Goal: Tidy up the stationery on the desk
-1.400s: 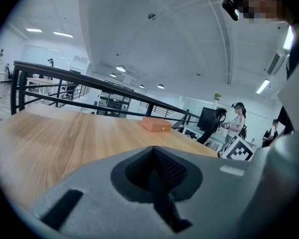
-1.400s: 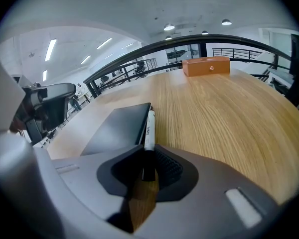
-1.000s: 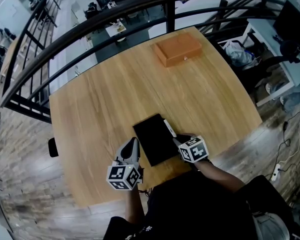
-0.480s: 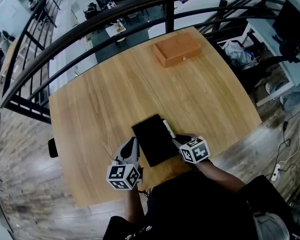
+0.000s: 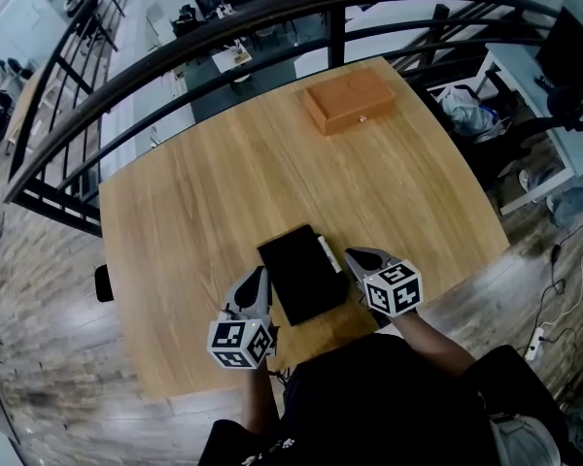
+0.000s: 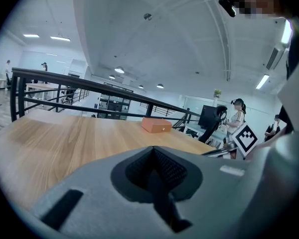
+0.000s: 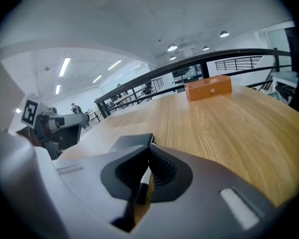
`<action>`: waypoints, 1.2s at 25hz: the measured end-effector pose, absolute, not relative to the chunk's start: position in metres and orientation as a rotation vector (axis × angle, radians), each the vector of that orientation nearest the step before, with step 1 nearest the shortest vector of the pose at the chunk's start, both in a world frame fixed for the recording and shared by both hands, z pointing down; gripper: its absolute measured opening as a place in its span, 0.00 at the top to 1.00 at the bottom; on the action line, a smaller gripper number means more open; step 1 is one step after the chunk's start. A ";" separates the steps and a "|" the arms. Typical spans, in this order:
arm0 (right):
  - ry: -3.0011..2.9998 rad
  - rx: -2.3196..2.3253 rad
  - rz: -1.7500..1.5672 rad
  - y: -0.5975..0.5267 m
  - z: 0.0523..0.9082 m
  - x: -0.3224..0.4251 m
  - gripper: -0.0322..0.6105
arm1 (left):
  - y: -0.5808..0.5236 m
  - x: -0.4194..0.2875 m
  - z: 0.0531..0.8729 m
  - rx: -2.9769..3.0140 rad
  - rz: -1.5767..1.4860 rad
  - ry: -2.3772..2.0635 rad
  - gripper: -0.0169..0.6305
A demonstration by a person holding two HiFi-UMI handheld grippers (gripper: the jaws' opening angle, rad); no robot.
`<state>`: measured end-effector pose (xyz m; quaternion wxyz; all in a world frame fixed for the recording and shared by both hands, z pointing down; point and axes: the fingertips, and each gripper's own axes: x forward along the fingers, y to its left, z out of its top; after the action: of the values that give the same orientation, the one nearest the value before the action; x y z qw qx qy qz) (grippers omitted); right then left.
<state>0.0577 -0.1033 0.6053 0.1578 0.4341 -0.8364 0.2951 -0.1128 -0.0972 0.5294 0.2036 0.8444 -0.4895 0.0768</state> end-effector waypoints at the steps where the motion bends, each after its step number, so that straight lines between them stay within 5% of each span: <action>1: -2.413 1.260 0.836 -0.107 0.599 0.060 0.94 | -0.097 -0.113 0.528 2.359 0.217 -1.370 0.98; 30: -2.746 1.168 0.627 -0.145 0.478 0.046 0.94 | -0.091 -0.108 0.478 2.467 0.279 -1.480 0.98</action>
<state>0.0460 -0.1446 0.4776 0.0461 0.3825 -0.8996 0.2055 -0.1083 -0.0909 0.4779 0.1253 0.8467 -0.5081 0.0957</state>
